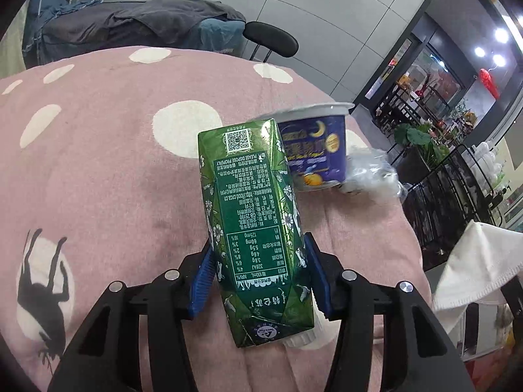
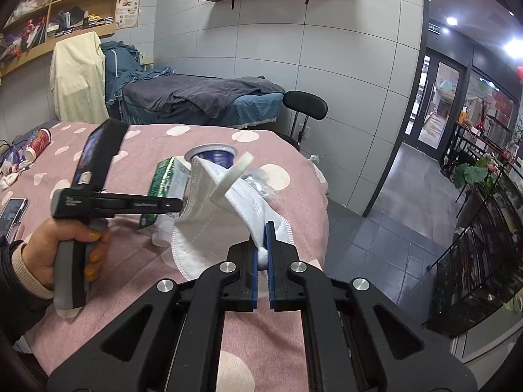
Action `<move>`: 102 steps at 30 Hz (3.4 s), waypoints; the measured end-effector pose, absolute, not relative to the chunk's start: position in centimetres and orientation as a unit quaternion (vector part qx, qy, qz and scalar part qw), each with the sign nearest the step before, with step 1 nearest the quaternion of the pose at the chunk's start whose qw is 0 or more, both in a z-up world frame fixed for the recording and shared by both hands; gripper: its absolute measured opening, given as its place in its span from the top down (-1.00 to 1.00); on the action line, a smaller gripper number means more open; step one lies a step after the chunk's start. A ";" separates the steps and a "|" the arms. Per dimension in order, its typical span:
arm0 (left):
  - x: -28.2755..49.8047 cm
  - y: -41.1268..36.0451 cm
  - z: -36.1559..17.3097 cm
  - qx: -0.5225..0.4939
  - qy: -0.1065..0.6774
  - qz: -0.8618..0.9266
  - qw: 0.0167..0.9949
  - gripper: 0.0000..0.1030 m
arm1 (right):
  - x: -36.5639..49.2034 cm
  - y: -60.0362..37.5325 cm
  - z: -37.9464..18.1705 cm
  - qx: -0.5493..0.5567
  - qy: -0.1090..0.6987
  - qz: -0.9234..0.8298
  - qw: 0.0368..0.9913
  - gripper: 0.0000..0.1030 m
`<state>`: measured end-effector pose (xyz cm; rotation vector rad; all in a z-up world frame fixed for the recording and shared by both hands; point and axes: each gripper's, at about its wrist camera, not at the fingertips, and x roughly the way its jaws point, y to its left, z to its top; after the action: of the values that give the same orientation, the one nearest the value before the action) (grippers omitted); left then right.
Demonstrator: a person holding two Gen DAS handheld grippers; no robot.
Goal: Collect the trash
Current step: 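Carry the white face mask into the bin and open the right tool while the left tool carries the carton, then lower the green carton into the bin and open the left tool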
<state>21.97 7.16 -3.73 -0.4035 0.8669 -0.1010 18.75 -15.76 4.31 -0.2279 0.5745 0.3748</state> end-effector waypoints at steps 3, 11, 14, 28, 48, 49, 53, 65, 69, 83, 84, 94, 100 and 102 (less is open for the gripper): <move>19.6 7.6 -3.0 -0.197 0.399 -0.049 0.894 0.03 | 18.3 -16.0 4.4 -0.106 0.280 0.186 0.936 0.90; 15.5 7.4 -1.4 -0.202 0.362 -0.063 0.908 0.03 | 16.8 -16.8 4.4 -0.094 0.278 0.188 0.937 0.90; 14.9 6.7 -0.9 -0.195 0.353 -0.068 0.912 0.03 | 16.3 -17.5 4.3 -0.086 0.278 0.183 0.939 0.90; 13.2 -2.5 2.3 -0.147 0.315 -0.178 0.921 0.03 | 13.9 -26.6 3.4 -0.023 0.282 0.082 0.956 0.90; 12.6 -10.1 2.5 -0.088 0.313 -0.257 0.910 0.03 | 19.2 -40.5 -12.9 0.066 0.475 -0.086 0.873 0.90; 12.8 -9.9 2.4 -0.086 0.313 -0.259 0.910 0.03 | 19.5 -40.7 -13.7 0.070 0.485 -0.088 0.867 0.90; 13.0 -10.3 2.2 -0.085 0.318 -0.262 0.907 0.03 | 20.5 -41.1 -16.8 0.078 0.526 -0.101 0.841 0.77; 13.1 -11.9 1.9 -0.075 0.321 -0.275 0.903 0.03 | 18.0 -42.1 -17.7 0.133 0.515 -0.119 0.838 -0.44; 13.1 -13.7 1.9 -0.064 0.321 -0.294 0.898 0.03 | 16.4 -42.6 -16.0 0.136 0.493 -0.140 0.848 -0.44; 13.5 -22.7 -1.1 -0.006 0.360 -0.351 0.864 0.03 | 12.2 -45.7 -10.4 0.138 0.423 -0.214 0.869 -0.46; 13.5 -23.3 -1.3 0.000 0.362 -0.352 0.863 0.03 | 12.1 -45.9 -10.3 0.138 0.422 -0.220 0.868 -0.45; 15.5 -26.9 -4.6 0.037 0.403 -0.339 0.849 0.02 | 11.0 -47.4 -10.7 0.149 0.424 -0.235 0.862 -0.46; 15.9 -27.4 -5.5 0.053 0.414 -0.331 0.846 -0.45 | 10.7 -47.5 -10.7 0.155 0.422 -0.238 0.861 -0.46; 15.7 -27.2 -5.3 0.049 0.408 -0.334 0.848 -0.60 | 10.8 -47.4 -10.6 0.153 0.421 -0.238 0.862 -0.46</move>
<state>15.66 -27.19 -5.32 0.1028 0.8609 -0.7044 10.81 -47.42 -10.60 0.3213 0.8836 -0.4994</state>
